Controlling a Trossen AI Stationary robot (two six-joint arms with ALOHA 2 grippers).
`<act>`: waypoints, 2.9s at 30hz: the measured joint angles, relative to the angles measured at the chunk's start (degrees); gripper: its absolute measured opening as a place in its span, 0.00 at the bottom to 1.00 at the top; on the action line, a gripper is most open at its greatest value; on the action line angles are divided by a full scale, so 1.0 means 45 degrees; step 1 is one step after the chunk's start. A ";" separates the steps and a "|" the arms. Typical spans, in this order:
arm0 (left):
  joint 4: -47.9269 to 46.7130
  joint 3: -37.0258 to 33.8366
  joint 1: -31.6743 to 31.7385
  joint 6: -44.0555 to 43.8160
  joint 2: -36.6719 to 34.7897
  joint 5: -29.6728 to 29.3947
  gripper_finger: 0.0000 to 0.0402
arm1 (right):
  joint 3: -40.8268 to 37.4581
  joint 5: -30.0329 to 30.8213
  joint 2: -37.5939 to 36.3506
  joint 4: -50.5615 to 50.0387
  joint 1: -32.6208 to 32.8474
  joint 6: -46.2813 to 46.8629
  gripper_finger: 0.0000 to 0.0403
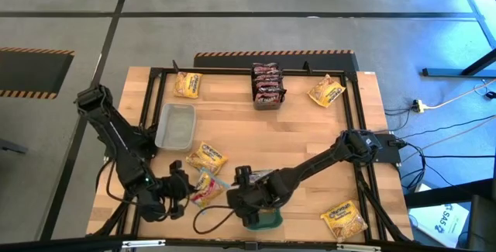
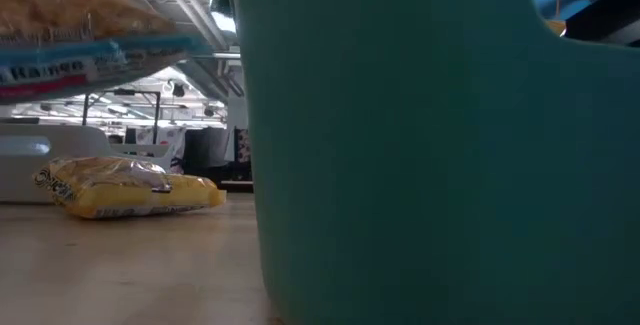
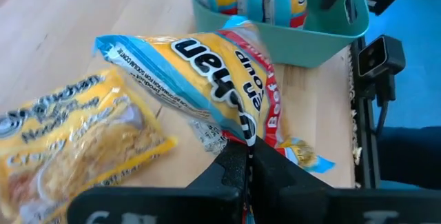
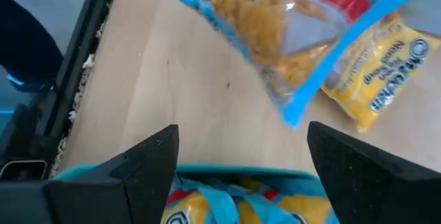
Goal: Sort Maruchan noodles
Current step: Put the blue noodle pack into the blue bin
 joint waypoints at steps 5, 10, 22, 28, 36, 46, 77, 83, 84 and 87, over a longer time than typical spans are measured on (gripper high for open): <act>-0.0049 0.1148 0.0424 0.1310 0.0667 0.0005 0.00 | 0.0000 0.0932 -0.0674 -0.0517 0.0519 0.0072 0.75; -0.0094 0.2527 0.0846 0.2680 0.1543 0.0087 0.00 | -0.0540 0.1700 -0.1326 -0.0832 0.0926 0.0222 0.75; -0.0653 0.5832 0.2081 0.5175 0.3864 0.0815 0.00 | -0.8141 0.2442 -0.6029 0.4018 0.1949 0.2585 0.75; -0.0960 0.7072 0.2779 0.6122 0.4756 0.1194 0.00 | -1.2038 0.2739 -0.8537 0.6606 0.2321 0.3889 0.75; -0.1011 0.8205 0.3659 0.7713 0.5470 0.1440 0.00 | -1.6143 0.3013 -1.0991 0.9924 0.2627 0.4653 0.75; -0.1166 1.0779 0.4368 0.9871 0.7120 0.1491 0.00 | -1.7214 0.1964 -1.1262 1.0787 0.2627 0.4987 0.75; -0.5767 1.5150 0.3945 1.1542 1.1795 0.2705 0.01 | -1.7238 0.3449 -1.1189 1.0000 0.3700 0.5874 0.75; -0.5568 1.5150 0.4164 1.1114 1.1806 0.3314 0.13 | -1.7238 0.3634 -1.1189 1.0010 0.3700 0.5874 0.75; -0.5472 1.5150 0.4200 1.1085 1.1806 0.3529 0.17 | -1.7238 0.3639 -1.1189 1.0010 0.3700 0.5874 0.75; -0.5019 1.5145 0.4312 1.0863 1.1811 0.4184 0.26 | -1.7238 0.3649 -1.1189 1.0010 0.3700 0.5874 0.75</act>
